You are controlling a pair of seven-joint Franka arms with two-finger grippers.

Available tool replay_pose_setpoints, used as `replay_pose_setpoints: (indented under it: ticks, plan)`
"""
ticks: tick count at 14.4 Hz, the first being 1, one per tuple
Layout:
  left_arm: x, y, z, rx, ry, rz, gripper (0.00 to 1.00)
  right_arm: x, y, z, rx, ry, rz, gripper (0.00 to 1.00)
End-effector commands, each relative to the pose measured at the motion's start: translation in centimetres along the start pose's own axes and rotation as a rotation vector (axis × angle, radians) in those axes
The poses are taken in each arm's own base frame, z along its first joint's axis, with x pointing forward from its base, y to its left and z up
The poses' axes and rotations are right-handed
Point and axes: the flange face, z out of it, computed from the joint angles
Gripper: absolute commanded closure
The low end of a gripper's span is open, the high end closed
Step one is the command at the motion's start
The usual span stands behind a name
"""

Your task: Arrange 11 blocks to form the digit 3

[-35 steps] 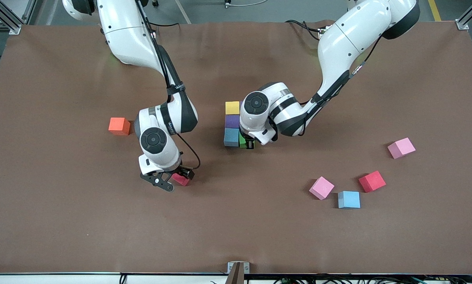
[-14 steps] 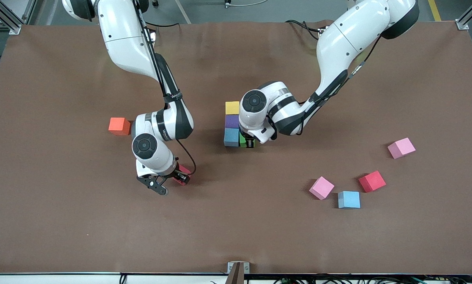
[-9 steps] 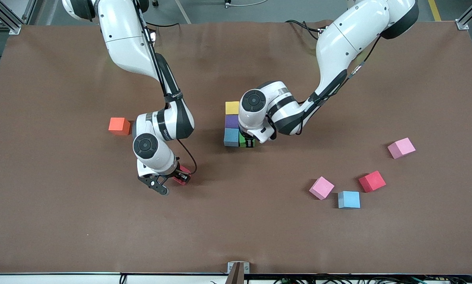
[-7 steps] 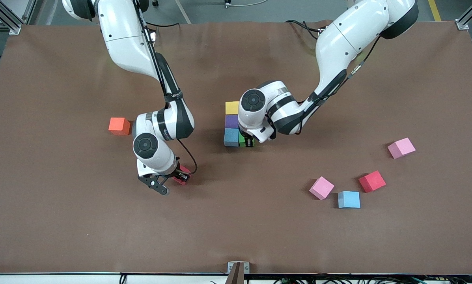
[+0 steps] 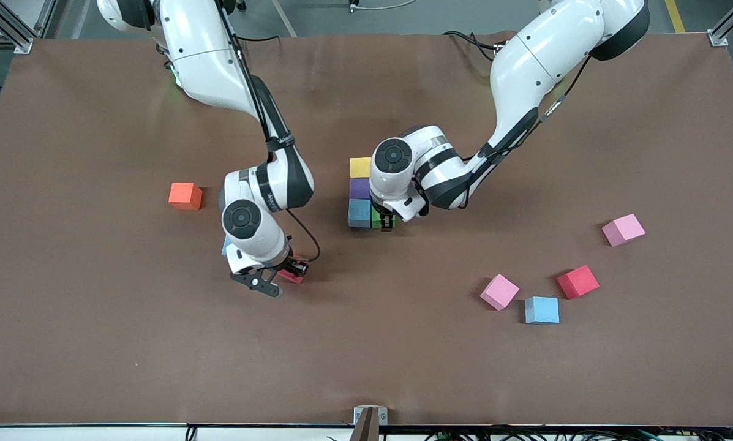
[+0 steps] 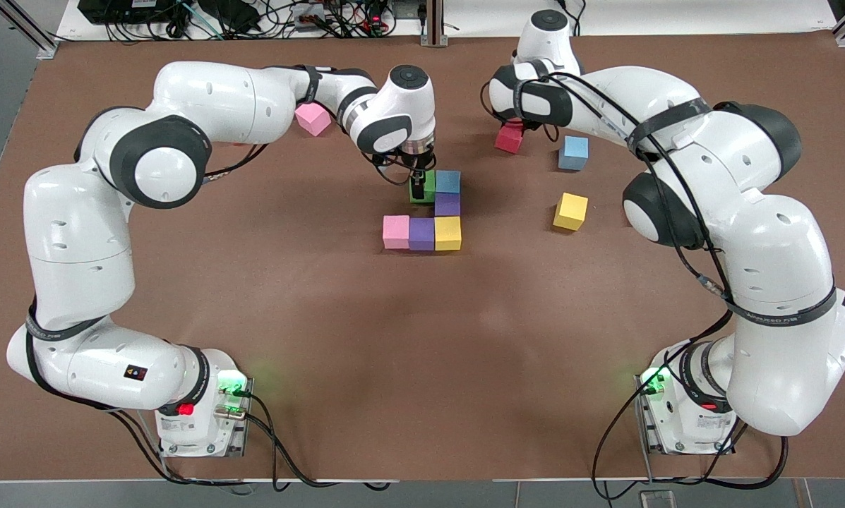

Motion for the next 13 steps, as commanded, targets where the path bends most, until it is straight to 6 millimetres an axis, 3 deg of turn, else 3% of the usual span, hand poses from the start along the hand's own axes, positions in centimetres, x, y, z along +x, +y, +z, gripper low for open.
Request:
replay_pose_setpoints:
  ticks: [1,6,10,13]
  plan:
    - [0.1,0.1,-0.6,-0.033,0.008,-0.005,0.00,-1.1,-2.0,-0.8,0.035,0.000,-0.142,0.99]
    - [0.8,0.1,-2.4,-0.042,0.039,0.002,0.00,-3.2,-4.5,-1.5,0.052,0.007,-0.312,1.00]
    - [2.2,-1.3,-5.8,-0.094,0.071,0.044,0.00,-4.7,-6.4,-2.3,0.054,0.006,-0.368,1.00]
    - [4.5,-0.3,-8.6,-0.136,0.085,0.066,0.00,-5.6,-7.5,-2.3,0.040,-0.038,-0.385,1.00]
